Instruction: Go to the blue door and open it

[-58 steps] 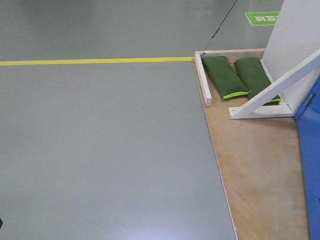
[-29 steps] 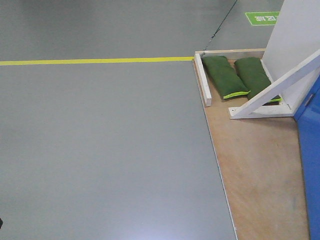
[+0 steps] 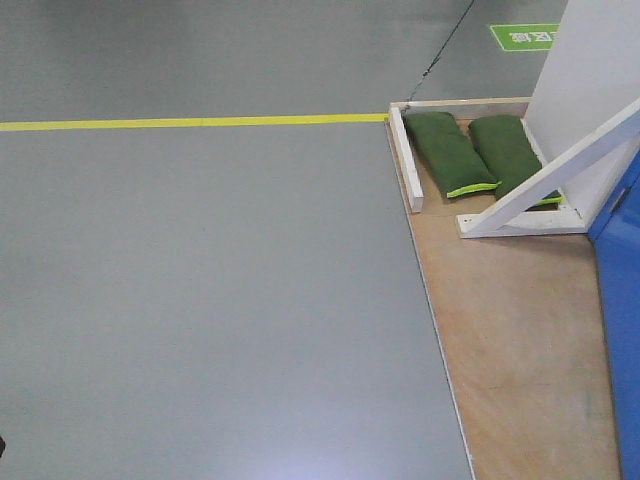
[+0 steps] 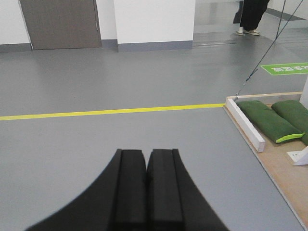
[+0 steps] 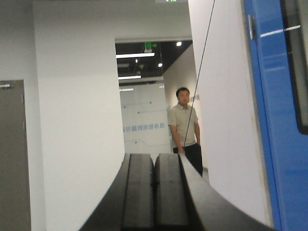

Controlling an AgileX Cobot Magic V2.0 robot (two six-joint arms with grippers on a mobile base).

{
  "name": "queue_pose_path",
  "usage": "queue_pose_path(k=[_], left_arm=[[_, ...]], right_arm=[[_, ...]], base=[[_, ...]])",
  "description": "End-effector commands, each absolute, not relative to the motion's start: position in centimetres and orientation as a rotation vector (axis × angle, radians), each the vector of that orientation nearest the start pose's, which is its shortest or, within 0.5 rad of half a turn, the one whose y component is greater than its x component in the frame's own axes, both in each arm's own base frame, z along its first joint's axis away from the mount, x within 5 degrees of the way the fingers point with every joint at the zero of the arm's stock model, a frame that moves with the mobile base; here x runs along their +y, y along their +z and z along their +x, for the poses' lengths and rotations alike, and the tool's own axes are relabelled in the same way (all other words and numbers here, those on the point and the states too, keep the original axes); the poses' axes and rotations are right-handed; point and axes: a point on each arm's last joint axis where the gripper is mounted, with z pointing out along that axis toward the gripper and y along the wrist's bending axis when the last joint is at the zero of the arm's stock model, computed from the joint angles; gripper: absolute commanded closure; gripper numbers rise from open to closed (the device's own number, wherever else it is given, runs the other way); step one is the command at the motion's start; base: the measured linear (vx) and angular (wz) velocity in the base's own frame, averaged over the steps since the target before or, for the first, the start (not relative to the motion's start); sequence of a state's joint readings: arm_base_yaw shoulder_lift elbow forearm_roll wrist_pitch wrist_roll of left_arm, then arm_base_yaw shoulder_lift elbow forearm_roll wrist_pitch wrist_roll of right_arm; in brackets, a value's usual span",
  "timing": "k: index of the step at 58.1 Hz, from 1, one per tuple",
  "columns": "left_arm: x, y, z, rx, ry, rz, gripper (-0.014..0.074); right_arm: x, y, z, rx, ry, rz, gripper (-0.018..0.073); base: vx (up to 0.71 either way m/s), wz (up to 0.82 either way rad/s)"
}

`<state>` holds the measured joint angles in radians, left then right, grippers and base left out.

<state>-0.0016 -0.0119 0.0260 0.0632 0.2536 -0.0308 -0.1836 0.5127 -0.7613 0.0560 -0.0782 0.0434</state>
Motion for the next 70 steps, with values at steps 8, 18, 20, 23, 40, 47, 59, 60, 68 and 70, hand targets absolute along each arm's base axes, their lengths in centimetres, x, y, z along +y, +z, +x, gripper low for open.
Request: queue_pose_path(k=[8, 18, 20, 23, 40, 47, 59, 60, 68, 70], left_arm=[[0.0, 19.9, 5.4, 1.636, 0.021, 0.019, 0.0524], [0.0, 19.9, 5.4, 1.636, 0.021, 0.019, 0.0524], [0.0, 19.9, 5.4, 1.636, 0.021, 0.019, 0.0524], [0.0, 19.9, 5.4, 1.636, 0.021, 0.019, 0.0524], [0.0, 19.9, 5.4, 1.636, 0.021, 0.019, 0.0524], [0.0, 19.9, 5.4, 1.636, 0.021, 0.019, 0.0524], [0.0, 19.9, 5.4, 1.636, 0.021, 0.019, 0.0524], [0.0, 19.9, 5.4, 1.636, 0.021, 0.019, 0.0524], [0.0, 19.9, 5.4, 1.636, 0.021, 0.019, 0.0524], [0.0, 19.9, 5.4, 1.636, 0.021, 0.019, 0.0524]], right_arm=[[-2.4, 48.6, 7.4, 0.939, -0.200, 0.197, 0.0547], [-3.5, 50.3, 6.6, 0.881, -0.359, 0.265, 0.0547], [-3.7, 50.3, 6.5, 0.875, -0.389, 0.279, 0.0547], [-3.9, 50.4, 6.3, 0.859, -0.425, 0.292, 0.0547], [-4.2, 50.4, 6.2, 0.857, -0.466, 0.313, 0.0547], [-4.3, 50.4, 6.2, 0.857, -0.468, 0.314, 0.0547], [-4.5, 50.4, 6.0, 0.851, -0.509, 0.333, 0.0547], [-4.6, 50.4, 5.9, 0.849, -0.523, 0.340, 0.0547], [-5.3, 50.4, 5.3, 0.825, -0.642, 0.393, 0.0547], [-5.5, 50.4, 5.1, 0.818, -0.674, 0.408, 0.0547]], base=[[0.00, 0.00], [0.00, 0.00], [0.00, 0.00], [0.00, 0.00], [0.00, 0.00], [0.00, 0.00], [0.00, 0.00], [0.00, 0.00], [0.00, 0.00], [0.00, 0.00]])
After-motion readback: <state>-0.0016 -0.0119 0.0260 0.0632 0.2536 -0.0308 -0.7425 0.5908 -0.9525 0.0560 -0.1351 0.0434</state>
